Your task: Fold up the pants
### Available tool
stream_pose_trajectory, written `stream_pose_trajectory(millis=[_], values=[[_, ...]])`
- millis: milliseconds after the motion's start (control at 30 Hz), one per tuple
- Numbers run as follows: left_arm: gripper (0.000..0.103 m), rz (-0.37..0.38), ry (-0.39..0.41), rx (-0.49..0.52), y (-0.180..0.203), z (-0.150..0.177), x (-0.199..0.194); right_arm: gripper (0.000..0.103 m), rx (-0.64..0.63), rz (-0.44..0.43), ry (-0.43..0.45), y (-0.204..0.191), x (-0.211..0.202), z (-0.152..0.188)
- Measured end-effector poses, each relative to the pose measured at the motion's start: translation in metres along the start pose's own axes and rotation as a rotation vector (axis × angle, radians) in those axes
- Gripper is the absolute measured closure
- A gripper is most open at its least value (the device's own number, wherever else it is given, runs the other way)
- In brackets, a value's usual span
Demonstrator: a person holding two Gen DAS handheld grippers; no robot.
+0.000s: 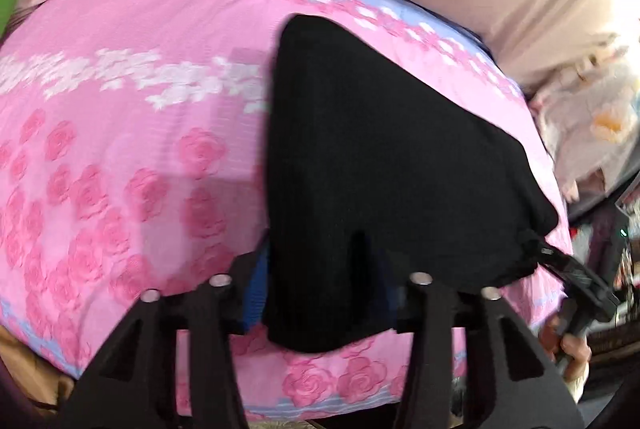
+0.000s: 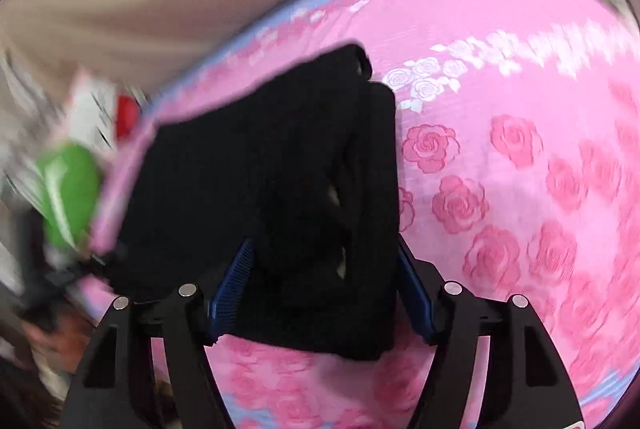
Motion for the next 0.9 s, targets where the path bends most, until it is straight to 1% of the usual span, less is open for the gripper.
stream_pose_trajectory(millis=[33,67,100,133,167,233,267,300,333,367,400,433,467,500,533,567,633,667,733,767,800,833,867,900], values=[[0.056,-0.056,0.067,0.011,-0.004,-0.006,-0.013,0.035,-0.012,0.043,0.046,-0.001,-0.013,-0.008],[0.047,-0.107,0.136,0.025,-0.005,-0.012,-0.024,0.035,-0.058,0.102,0.094,-0.005,-0.025,-0.016],[0.031,-0.143,0.189,0.033,-0.006,-0.017,-0.032,0.035,-0.108,0.151,0.124,-0.012,-0.033,-0.024],[0.023,-0.196,0.266,0.044,-0.006,-0.023,-0.045,0.034,-0.162,0.186,0.148,-0.020,-0.039,-0.032],[0.018,-0.227,0.304,0.049,-0.005,-0.028,-0.049,0.034,-0.176,0.185,0.155,-0.023,-0.041,-0.036],[0.018,-0.274,0.358,0.077,0.003,-0.031,-0.055,0.034,-0.171,0.152,0.148,-0.030,-0.033,-0.046],[0.017,-0.284,0.366,0.093,0.008,-0.032,-0.055,0.036,-0.170,0.148,0.131,-0.030,-0.022,-0.046],[0.016,-0.298,0.370,0.112,0.014,-0.031,-0.051,0.040,-0.175,0.164,0.110,-0.031,-0.010,-0.046],[0.016,-0.311,0.367,0.129,0.019,-0.029,-0.048,0.064,-0.181,0.187,0.089,-0.028,0.001,-0.043],[0.016,-0.328,0.358,0.152,0.025,-0.026,-0.042,0.070,-0.188,0.238,0.061,-0.025,0.013,-0.037],[0.016,-0.339,0.349,0.171,0.029,-0.021,-0.038,0.072,-0.204,0.256,0.068,-0.027,0.014,-0.035],[0.016,-0.351,0.335,0.192,0.033,-0.023,-0.029,0.078,-0.217,0.258,0.077,-0.029,0.009,-0.034],[0.016,-0.360,0.326,0.205,0.036,-0.021,-0.025,0.086,-0.225,0.244,0.092,-0.036,0.001,-0.035],[0.016,-0.364,0.319,0.216,0.040,-0.019,-0.022,0.092,-0.223,0.192,0.117,-0.046,-0.014,-0.036],[0.016,-0.367,0.313,0.225,0.042,-0.017,-0.019,0.092,-0.220,0.149,0.134,-0.054,-0.026,-0.038],[0.015,-0.368,0.310,0.226,0.042,-0.017,-0.015,0.092,-0.237,0.131,0.159,-0.063,-0.040,-0.039],[0.012,-0.365,0.299,0.229,0.042,-0.015,-0.009,0.091,-0.280,0.188,0.171,-0.065,-0.048,-0.037],[0.011,-0.367,0.295,0.230,0.042,-0.015,-0.005,0.089,-0.283,0.212,0.162,-0.060,-0.045,-0.034],[0.011,-0.373,0.287,0.230,0.041,-0.013,-0.001,0.088,-0.245,0.281,0.095,-0.034,-0.023,-0.023],[0.011,-0.378,0.281,0.230,0.039,-0.013,0.001,0.079,-0.221,0.303,0.070,-0.019,-0.014,-0.018],[0.011,-0.385,0.274,0.230,0.037,-0.012,0.004,0.075,-0.186,0.285,0.075,-0.009,-0.010,-0.015],[0.011,-0.391,0.271,0.230,0.036,-0.012,0.005,0.070,-0.154,0.266,0.093,-0.006,-0.013,-0.014],[0.010,-0.403,0.264,0.230,0.033,-0.011,0.007,0.066,-0.131,0.259,0.107,-0.005,-0.019,-0.015],[0.010,-0.407,0.262,0.227,0.031,-0.011,0.008,0.065,-0.129,0.273,0.131,-0.008,-0.027,-0.016]])
Point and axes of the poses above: each gripper's, at about its wrist camera, not at the fingertips, and x roughly the way its jaws point, y to its right, z to its underside, the point moved 7 cm from there along x, roughly the way its jaws point, and after that the axes turned 8 degrees about -x, right-handed, at the moved point
